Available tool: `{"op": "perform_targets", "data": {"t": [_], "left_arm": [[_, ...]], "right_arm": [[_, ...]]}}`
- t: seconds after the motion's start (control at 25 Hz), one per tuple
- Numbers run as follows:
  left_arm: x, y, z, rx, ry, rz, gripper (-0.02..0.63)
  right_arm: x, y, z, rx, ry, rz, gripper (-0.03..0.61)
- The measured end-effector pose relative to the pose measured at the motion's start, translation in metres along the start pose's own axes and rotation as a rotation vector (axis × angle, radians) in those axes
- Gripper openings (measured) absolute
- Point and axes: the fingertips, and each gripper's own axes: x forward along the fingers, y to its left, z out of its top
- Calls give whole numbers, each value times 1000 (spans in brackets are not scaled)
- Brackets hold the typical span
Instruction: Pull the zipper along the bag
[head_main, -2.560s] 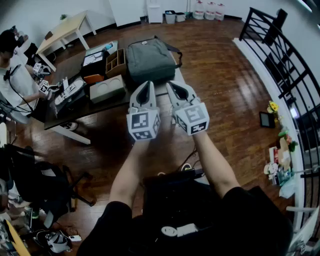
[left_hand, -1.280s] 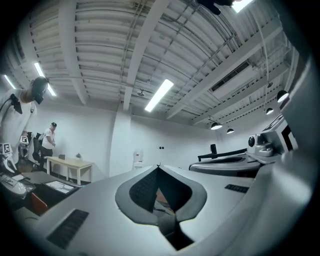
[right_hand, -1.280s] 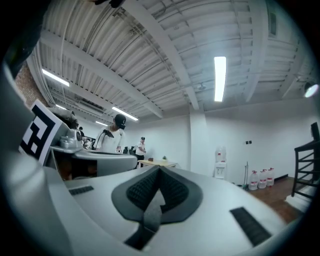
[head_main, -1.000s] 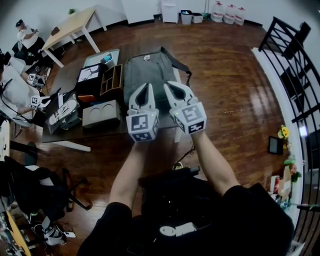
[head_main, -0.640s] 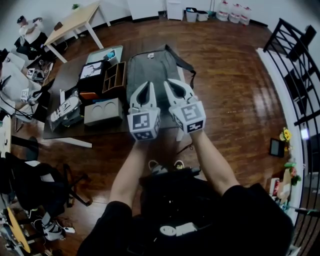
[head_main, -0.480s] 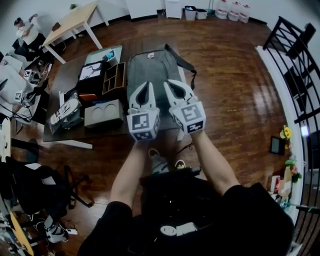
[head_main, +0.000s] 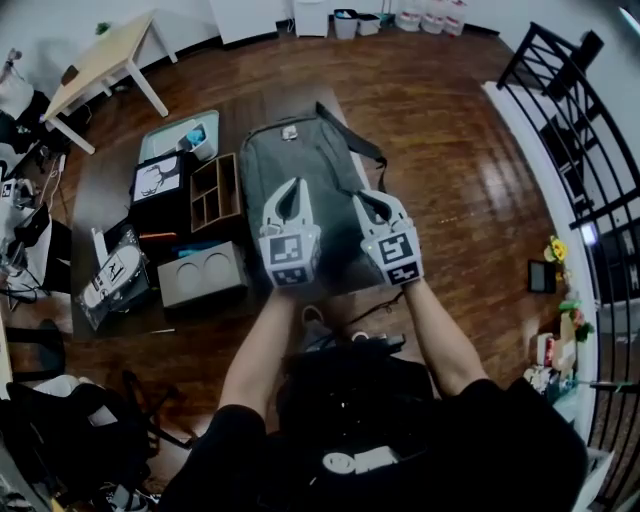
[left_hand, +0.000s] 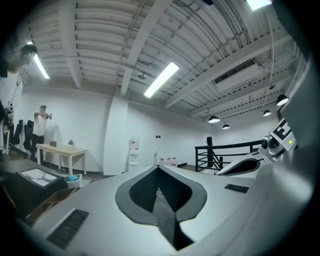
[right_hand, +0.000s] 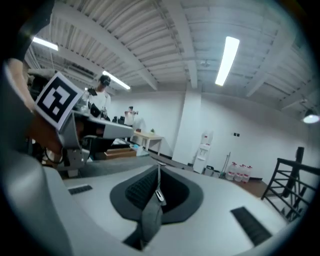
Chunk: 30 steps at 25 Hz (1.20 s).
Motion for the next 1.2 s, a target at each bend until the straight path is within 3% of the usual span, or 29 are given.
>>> {"op": "perform_targets", "data": {"t": [0.12, 0.2, 0.24, 0.36, 0.44, 0.52, 0.64, 0.76, 0.88, 1.0, 1.12, 1.2], "left_arm": [[29, 15, -17, -33, 45, -40, 0], [45, 22, -29, 7, 63, -76, 0], [51, 25, -34, 26, 71, -91, 0], [59, 30, -48, -8, 102, -117, 0], [62, 29, -51, -17, 104, -132, 0], [63, 27, -53, -12, 108, -143, 0], [63, 27, -55, -37, 114, -147, 0], [64, 26, -57, -65, 115, -155, 0], [64, 26, -56, -68, 110, -151, 0], [62, 35, -52, -84, 87, -108, 0], [59, 51, -43, -106, 43, -57, 0], [60, 55, -38, -108, 21, -45, 0]], "right_arm": [[25, -1, -38, -96, 154, -5, 92], [39, 2, -62, -176, 264, 5, 161], [43, 2, -70, -210, 304, -3, 166], [54, -5, -79, -339, 386, -20, 160], [63, -3, -82, -487, 460, 39, 127], [64, 2, -87, -553, 541, 118, 85], [65, 7, -93, -599, 634, 208, 63], [73, 5, -96, -632, 697, 319, 103], [75, 6, -106, -550, 767, 427, 98], [77, 9, -114, -480, 841, 516, 55], [74, 15, -112, -535, 846, 523, 34], [71, 11, -111, -551, 809, 448, 22]]}}
